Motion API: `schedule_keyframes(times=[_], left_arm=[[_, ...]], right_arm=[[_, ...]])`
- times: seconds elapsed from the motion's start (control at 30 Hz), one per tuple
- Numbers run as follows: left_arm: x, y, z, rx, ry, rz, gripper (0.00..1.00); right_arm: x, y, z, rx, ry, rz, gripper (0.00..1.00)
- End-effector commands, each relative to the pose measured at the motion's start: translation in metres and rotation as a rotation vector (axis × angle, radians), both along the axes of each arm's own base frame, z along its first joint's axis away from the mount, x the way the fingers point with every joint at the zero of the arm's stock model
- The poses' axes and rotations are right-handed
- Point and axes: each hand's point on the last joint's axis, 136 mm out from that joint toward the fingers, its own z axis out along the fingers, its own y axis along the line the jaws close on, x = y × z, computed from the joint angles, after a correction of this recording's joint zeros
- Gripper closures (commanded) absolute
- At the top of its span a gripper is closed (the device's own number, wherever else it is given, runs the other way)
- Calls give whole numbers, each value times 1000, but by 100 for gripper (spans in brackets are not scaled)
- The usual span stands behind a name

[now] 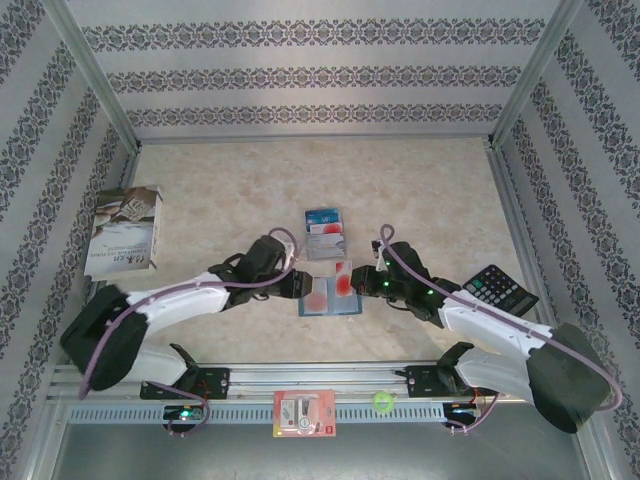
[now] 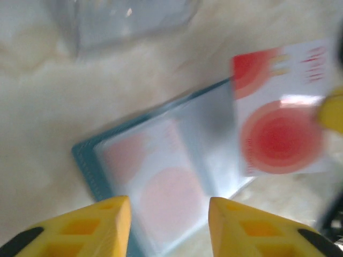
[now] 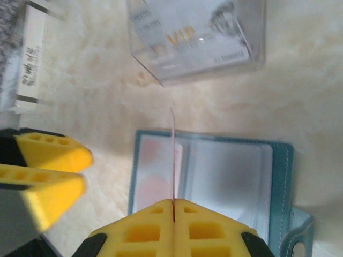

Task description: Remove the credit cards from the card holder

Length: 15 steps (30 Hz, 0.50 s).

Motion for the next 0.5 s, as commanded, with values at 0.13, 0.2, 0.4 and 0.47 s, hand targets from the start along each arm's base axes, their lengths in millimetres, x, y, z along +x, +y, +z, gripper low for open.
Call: schedule_keyframes(times=[0.13, 0.2, 0.4, 0.47], left_arm=[[-3, -25, 70, -356, -144, -112, 43], [-3, -26, 83, -415, -184, -117, 41], [-6, -25, 104, -502, -245, -134, 41], [-6, -24, 108, -532, -254, -133, 41]], right_arm=[[7, 16, 72, 243, -246, 104, 100], [6, 20, 89, 312, -289, 125, 100], [0, 30, 117, 434, -351, 187, 100], [-3, 33, 121, 458, -356, 208, 100]])
